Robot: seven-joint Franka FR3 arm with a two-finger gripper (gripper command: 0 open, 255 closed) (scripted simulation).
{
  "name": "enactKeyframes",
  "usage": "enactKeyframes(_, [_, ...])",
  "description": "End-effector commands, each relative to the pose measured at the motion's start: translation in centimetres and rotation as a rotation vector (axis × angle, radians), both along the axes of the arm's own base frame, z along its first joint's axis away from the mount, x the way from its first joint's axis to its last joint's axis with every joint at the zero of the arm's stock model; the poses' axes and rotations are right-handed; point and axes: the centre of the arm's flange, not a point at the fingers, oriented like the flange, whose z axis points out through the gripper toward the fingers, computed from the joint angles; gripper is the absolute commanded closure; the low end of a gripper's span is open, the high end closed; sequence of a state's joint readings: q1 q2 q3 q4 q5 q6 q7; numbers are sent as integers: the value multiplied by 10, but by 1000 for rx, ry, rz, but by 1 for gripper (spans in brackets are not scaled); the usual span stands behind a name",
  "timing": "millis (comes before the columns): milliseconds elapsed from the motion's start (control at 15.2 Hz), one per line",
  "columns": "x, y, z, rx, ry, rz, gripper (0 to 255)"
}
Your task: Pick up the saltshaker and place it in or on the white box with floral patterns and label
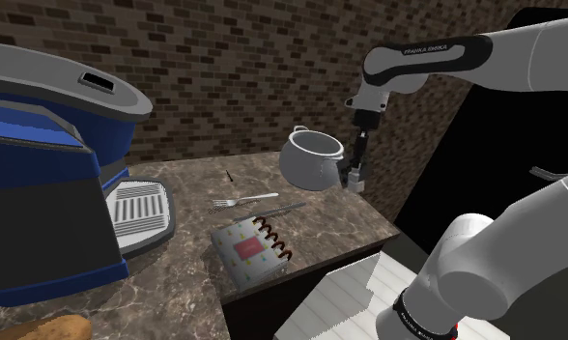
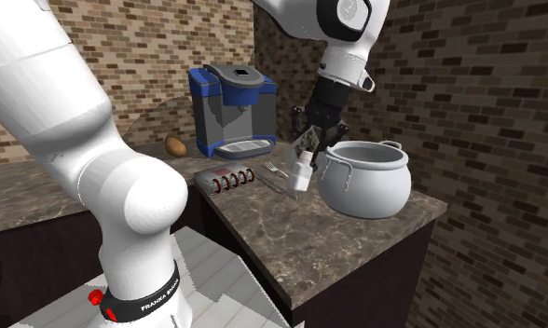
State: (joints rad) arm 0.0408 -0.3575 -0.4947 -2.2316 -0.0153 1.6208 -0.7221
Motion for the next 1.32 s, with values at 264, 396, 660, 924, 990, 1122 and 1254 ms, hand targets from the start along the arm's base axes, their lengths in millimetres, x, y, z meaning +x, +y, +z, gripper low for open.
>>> enactKeyframes(264, [10, 52, 14, -1, -3, 0, 255])
enactKeyframes(396, [15, 77, 17, -1, -3, 0, 255])
enactKeyframes(660, [25, 129, 23, -1, -3, 0, 255])
enactKeyframes(924, [34, 180, 30, -1, -3, 0, 255])
enactKeyframes(990, [37, 193, 32, -1, -3, 0, 255])
enactKeyframes(1122, [42, 219, 35, -1, -3, 0, 255])
enactKeyframes(1254, [46, 245, 38, -1, -3, 0, 255])
